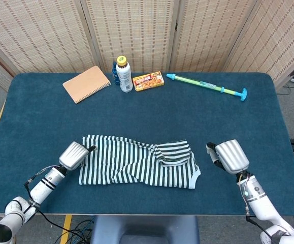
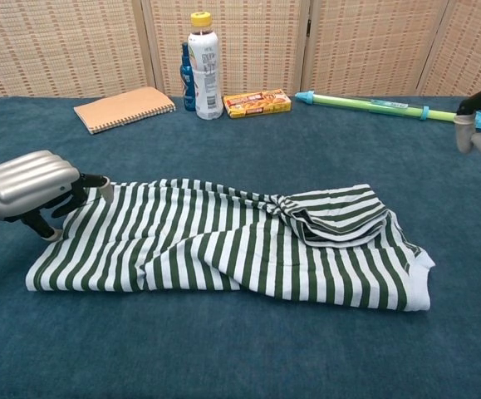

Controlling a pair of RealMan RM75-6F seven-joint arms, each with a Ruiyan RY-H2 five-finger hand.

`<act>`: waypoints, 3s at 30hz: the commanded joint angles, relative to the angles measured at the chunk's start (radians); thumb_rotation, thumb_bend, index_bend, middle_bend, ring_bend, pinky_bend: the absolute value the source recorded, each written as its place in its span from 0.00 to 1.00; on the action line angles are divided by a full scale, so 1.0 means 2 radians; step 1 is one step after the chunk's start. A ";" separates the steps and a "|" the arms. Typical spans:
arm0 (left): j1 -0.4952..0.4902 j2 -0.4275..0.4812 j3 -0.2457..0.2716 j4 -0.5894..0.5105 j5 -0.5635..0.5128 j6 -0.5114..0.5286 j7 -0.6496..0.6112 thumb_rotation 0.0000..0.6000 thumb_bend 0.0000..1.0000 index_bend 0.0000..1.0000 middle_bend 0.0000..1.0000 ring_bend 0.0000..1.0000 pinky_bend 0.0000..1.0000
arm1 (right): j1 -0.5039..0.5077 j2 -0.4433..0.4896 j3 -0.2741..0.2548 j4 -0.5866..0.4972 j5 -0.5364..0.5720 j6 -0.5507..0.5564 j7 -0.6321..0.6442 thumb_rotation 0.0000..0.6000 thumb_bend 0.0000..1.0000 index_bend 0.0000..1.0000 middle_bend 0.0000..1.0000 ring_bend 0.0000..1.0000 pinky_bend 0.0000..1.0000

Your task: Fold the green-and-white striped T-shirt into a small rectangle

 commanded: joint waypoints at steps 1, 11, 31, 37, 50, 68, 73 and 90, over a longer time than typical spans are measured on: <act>0.000 0.002 -0.001 -0.004 -0.003 0.001 -0.006 1.00 0.17 0.39 0.82 0.78 0.93 | 0.000 -0.001 0.001 0.001 0.000 -0.001 0.001 1.00 0.51 0.74 0.97 1.00 1.00; 0.000 0.009 -0.001 -0.014 -0.005 0.005 -0.007 1.00 0.36 0.47 0.82 0.78 0.93 | -0.003 -0.001 0.001 0.004 -0.002 -0.003 0.006 1.00 0.51 0.74 0.97 1.00 1.00; -0.004 0.023 -0.012 -0.068 -0.018 -0.002 -0.009 1.00 0.41 0.61 0.83 0.79 0.93 | -0.007 0.001 0.002 0.005 -0.010 -0.003 0.018 1.00 0.50 0.74 0.97 1.00 1.00; -0.006 0.022 -0.013 -0.073 -0.019 -0.007 0.003 1.00 0.45 0.62 0.84 0.79 0.93 | -0.007 0.001 0.002 0.007 -0.011 -0.003 0.026 1.00 0.49 0.74 0.97 1.00 1.00; 0.001 0.064 -0.023 -0.133 -0.030 0.003 0.000 1.00 0.52 0.65 0.85 0.80 0.93 | -0.008 0.000 0.002 0.009 -0.021 0.001 0.036 1.00 0.49 0.74 0.97 1.00 1.00; 0.040 0.153 -0.031 -0.213 -0.079 -0.031 0.026 1.00 0.56 0.65 0.85 0.79 0.92 | -0.013 0.002 0.004 0.003 -0.029 0.011 0.039 1.00 0.49 0.74 0.97 1.00 1.00; 0.052 0.161 -0.033 -0.190 -0.097 -0.052 0.031 1.00 0.56 0.65 0.85 0.79 0.92 | -0.013 0.001 0.004 0.002 -0.030 0.011 0.038 1.00 0.49 0.74 0.97 1.00 1.00; 0.048 0.222 -0.070 -0.296 -0.138 -0.098 0.091 1.00 0.55 0.64 0.84 0.77 0.92 | -0.016 0.003 0.006 0.001 -0.033 0.019 0.045 1.00 0.49 0.74 0.97 1.00 1.00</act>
